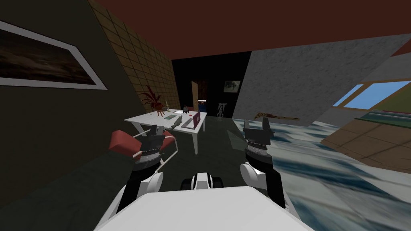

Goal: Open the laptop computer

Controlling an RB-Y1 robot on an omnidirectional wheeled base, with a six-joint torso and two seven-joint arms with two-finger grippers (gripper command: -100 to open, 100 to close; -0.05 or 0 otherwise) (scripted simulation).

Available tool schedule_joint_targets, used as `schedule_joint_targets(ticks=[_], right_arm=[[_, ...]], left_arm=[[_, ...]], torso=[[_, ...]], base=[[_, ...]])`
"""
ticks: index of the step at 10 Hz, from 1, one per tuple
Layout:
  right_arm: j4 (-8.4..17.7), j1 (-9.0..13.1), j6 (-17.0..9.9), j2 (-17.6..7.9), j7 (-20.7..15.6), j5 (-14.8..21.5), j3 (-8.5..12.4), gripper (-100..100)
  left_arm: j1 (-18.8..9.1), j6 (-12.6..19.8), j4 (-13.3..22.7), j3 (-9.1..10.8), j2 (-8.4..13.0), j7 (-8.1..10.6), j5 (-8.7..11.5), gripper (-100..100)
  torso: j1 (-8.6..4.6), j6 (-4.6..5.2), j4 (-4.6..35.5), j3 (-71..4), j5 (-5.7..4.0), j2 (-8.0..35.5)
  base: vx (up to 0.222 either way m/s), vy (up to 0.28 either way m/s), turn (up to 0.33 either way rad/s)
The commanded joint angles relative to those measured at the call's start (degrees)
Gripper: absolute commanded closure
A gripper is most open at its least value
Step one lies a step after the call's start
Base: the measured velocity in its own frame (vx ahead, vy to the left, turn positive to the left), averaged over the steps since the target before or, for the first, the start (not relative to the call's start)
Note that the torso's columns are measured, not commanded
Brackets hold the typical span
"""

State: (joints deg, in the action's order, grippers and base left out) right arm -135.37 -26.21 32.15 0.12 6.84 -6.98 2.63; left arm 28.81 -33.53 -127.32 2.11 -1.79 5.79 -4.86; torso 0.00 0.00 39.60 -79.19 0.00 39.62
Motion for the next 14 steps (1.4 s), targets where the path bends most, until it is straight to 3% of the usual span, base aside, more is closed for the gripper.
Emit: schedule_joint_targets(ticks=[1, 5, 14], right_arm=[[0.02, -0.01, 0.0, 0.0, 0.0, 0.0, 0.0, 0], [0.03, -0.01, 0.0, 0.0, 0.0, 0.0, 0.0, 0], [0.03, -0.02, 0.0, 0.0, 0.0, 0.0, 0.0, 0]], left_arm=[[0.05, 1.06, -0.08, -0.02, 4.41, 0.02, -0.21, -100], [0.22, 4.37, -0.34, -0.07, 8.9, 0.08, -0.88, -100], [0.65, 14.06, -0.87, -0.23, 11.66, 0.26, -2.82, -100]], torso=[[0.02, 0.0, 1.88, -3.96, 0.01, 1.91], [0.0, 0.0, 2.66, -5.42, 0.0, 2.6], [0.01, 0.0, 2.69, -5.37, 0.0, 2.7]], base=[[0.027, -0.005, -0.04], [0.056, -0.011, -0.045], [0.074, -0.015, -0.059]])
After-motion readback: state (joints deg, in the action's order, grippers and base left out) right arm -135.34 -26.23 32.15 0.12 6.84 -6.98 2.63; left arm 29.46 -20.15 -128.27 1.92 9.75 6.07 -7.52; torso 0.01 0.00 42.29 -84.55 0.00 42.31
